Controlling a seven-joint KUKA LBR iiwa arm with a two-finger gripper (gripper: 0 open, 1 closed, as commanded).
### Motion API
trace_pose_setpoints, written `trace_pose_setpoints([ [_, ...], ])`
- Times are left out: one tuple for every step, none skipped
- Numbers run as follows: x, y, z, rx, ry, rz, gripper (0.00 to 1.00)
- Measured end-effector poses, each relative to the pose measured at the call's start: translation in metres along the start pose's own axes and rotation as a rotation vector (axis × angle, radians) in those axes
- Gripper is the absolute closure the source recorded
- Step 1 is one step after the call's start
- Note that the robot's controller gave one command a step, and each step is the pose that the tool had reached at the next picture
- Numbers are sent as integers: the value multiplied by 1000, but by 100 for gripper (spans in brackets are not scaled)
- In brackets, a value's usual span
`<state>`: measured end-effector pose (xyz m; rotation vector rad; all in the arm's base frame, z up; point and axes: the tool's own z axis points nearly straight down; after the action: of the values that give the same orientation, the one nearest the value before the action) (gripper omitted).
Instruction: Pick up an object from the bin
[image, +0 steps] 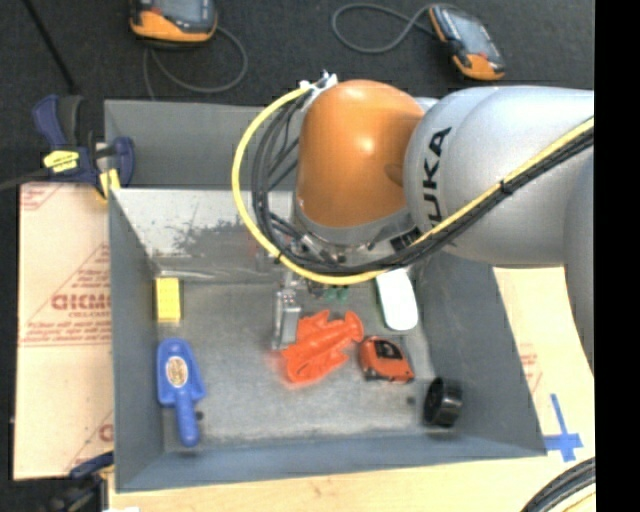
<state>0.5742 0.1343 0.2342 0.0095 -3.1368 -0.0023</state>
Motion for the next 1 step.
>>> trace_pose_setpoints([
  [-1, -1, -4, -1, -6, 3, 0],
])
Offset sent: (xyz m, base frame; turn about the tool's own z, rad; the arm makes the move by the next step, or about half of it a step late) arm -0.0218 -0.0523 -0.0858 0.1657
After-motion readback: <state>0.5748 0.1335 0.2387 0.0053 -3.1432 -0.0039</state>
